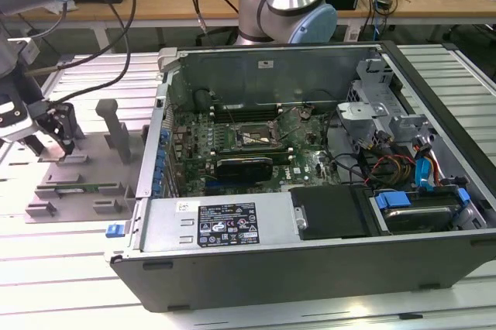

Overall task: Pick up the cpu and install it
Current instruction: 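Pick up the cpu and move it towards the insertion slot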

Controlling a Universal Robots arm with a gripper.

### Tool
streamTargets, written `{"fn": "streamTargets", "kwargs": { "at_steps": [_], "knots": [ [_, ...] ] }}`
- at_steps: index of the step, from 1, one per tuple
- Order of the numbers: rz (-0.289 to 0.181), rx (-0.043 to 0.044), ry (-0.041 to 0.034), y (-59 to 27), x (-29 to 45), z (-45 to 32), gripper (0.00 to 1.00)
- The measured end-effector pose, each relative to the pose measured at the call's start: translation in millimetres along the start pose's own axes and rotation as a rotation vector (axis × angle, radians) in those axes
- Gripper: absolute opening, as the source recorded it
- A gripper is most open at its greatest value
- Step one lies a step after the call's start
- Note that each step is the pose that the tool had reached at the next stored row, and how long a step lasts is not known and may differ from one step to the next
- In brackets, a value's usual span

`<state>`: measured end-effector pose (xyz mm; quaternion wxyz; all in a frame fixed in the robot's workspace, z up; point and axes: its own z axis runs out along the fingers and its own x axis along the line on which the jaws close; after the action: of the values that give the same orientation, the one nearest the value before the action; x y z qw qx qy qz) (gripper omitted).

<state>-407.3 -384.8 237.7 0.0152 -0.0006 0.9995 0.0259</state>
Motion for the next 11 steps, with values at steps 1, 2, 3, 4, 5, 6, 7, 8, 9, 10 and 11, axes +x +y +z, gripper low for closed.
{"fn": "streamTargets", "kwargs": {
  "at_steps": [1, 2, 3, 4, 5, 6, 7, 8, 9, 10, 11],
  "knots": [
    [0.000, 0.0000, 0.0000, 0.1, 0.0, -1.0, 0.55],
    [0.000, 0.0000, 0.0000, 0.2, 0.0, -2.9, 0.55],
    [0.000, 0.0000, -0.0001, 0.3, -0.1, -5.0, 0.55],
    [0.000, -0.0001, -0.0001, 0.4, -0.1, -6.0, 0.55],
    [0.000, 0.0000, 0.0000, 0.5, -0.2, -7.5, 0.55],
    [0.000, 0.0000, 0.0000, 0.6, -0.2, -9.3, 0.55],
    [0.000, 0.0000, 0.0000, 0.7, -0.3, -10.5, 0.55],
    [0.000, 0.0000, 0.0000, 0.8, -0.3, -12.4, 0.55],
    [0.000, 0.0000, -0.0001, 0.8, -0.3, -13.3, 0.55],
    [0.000, 0.0000, 0.0000, 0.9, -0.4, -15.0, 0.55],
    [0.000, 0.0000, -0.0001, 1.0, -0.5, -16.9, 0.55]
  ]
}}
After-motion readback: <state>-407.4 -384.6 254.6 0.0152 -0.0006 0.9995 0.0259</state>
